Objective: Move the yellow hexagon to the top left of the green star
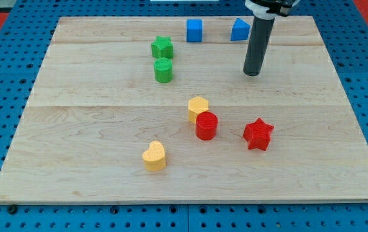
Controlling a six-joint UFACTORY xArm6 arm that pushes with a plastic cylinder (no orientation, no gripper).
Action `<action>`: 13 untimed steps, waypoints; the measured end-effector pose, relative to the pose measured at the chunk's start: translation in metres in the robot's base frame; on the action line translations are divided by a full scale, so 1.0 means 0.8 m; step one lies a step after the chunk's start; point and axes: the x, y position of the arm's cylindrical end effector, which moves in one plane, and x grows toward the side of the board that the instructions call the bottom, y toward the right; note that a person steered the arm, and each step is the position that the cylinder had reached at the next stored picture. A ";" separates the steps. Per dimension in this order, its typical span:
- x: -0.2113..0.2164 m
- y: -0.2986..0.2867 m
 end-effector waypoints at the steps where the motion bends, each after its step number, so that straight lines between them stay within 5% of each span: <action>1: 0.000 0.000; 4: 0.064 0.008; 12: 0.066 0.012; 13: 0.114 0.012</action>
